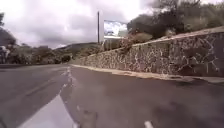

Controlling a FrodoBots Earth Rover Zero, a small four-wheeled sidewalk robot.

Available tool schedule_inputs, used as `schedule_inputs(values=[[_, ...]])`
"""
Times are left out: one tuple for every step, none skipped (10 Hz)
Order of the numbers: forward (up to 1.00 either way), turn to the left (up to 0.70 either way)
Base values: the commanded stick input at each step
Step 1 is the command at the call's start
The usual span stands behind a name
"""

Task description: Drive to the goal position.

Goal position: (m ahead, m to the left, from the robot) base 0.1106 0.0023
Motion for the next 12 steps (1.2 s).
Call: schedule_inputs(values=[[0.50, 0.00], [0.50, 0.00], [0.50, 0.00], [0.50, 0.00], [0.50, 0.00], [0.50, 0.00], [0.50, 0.00], [0.50, 0.00], [0.50, 0.00], [0.50, 0.00], [0.50, 0.00], [0.50, 0.00]])
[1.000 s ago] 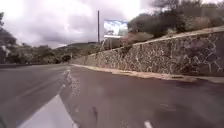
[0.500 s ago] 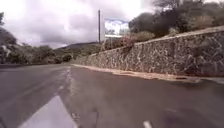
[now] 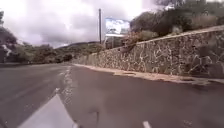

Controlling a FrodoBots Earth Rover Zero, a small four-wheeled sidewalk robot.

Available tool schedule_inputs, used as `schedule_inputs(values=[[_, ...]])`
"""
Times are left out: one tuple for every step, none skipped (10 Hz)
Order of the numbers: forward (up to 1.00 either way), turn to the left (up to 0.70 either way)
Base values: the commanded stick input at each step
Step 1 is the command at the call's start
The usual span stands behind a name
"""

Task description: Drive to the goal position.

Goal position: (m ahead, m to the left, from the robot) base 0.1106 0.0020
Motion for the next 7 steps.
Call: schedule_inputs(values=[[0.50, 0.00], [0.50, 0.00], [0.50, 0.00], [0.50, 0.00], [0.50, 0.00], [0.50, 0.00], [0.50, 0.00]])
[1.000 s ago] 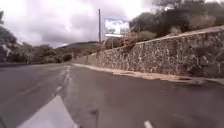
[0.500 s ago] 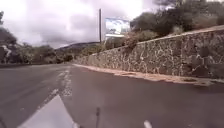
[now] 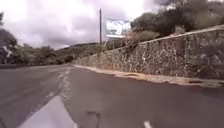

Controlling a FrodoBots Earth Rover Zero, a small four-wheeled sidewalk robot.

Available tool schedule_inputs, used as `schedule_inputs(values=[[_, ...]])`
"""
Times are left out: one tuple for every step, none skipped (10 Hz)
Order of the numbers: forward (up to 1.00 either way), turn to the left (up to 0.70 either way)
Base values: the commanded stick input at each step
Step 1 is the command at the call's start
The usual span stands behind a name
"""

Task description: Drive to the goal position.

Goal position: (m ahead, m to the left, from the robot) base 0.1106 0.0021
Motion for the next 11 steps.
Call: schedule_inputs(values=[[0.50, 0.00], [0.50, 0.00], [0.50, 0.00], [0.50, 0.00], [0.50, 0.00], [0.50, 0.09], [0.50, 0.28], [0.50, 0.47], [0.50, 0.34], [0.50, 0.17], [0.50, 0.00]])
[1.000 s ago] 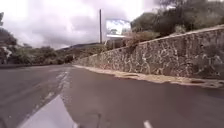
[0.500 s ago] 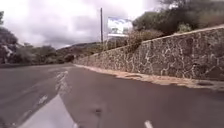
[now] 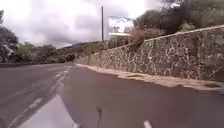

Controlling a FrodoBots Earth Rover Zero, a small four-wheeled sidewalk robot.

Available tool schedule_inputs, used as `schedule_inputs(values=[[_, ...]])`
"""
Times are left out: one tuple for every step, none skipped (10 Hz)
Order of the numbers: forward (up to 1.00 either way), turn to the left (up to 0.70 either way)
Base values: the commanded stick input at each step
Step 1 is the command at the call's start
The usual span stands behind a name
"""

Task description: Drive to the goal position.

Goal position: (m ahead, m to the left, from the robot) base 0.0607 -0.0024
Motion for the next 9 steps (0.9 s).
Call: schedule_inputs(values=[[0.50, 0.00], [0.50, 0.00], [0.50, 0.00], [0.50, 0.00], [0.50, 0.00], [0.50, 0.00], [0.50, 0.00], [0.50, 0.00], [0.50, 0.00]])
